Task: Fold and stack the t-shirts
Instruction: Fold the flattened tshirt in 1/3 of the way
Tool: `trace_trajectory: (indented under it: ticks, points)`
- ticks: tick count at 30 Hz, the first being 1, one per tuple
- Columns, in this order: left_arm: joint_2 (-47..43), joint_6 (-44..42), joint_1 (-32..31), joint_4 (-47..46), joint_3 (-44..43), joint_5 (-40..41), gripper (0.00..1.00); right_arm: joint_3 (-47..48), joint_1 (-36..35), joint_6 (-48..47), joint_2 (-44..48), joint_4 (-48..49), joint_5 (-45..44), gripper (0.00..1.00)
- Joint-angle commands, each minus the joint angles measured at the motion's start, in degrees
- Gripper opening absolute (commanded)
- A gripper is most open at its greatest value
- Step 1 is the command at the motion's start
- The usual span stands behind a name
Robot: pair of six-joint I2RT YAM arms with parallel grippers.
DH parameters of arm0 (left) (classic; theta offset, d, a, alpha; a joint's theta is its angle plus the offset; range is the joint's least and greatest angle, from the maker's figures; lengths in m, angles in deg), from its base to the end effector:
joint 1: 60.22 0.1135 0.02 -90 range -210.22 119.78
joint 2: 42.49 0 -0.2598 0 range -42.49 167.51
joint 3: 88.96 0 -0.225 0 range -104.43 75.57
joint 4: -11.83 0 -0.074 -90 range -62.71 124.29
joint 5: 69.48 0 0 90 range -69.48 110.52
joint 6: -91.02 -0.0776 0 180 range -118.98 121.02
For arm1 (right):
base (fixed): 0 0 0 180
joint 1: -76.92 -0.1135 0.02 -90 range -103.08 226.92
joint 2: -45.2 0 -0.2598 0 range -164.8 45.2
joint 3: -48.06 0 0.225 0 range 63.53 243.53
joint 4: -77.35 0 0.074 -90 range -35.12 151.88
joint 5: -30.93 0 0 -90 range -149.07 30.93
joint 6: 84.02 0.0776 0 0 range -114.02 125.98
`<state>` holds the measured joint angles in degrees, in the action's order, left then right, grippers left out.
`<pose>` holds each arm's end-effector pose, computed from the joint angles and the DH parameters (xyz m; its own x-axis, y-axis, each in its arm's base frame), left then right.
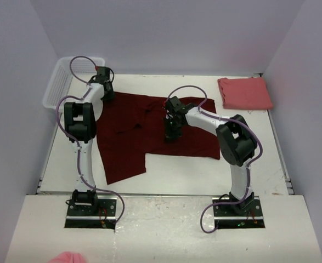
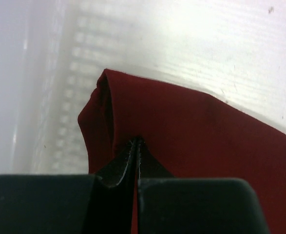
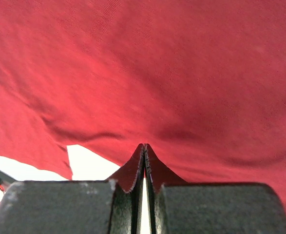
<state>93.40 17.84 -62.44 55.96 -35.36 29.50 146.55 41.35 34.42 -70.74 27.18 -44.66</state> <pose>0.5179 -0.0080 0.1359 -0.7544 -0.2568 -0.6041 -0.2847 0.9572 -0.0513 0.3183 0.2513 0.1417 -0.9664 -0.1240 -0.2252 -0.2050 0.9004 0.3837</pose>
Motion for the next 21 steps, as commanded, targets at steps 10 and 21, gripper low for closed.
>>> trace_trajectory:
  ticks: [10,21]
  points:
    - [-3.2,-3.2,0.4,-4.4,-0.1,-8.1,0.07,-2.7,-1.3,-0.1,2.6,0.3,-3.3,0.0]
    - [-20.7,-2.4,-7.9,-8.3,7.9,-7.4,0.47,-3.5,-1.5,0.0,6.1,-1.6,-9.0,0.0]
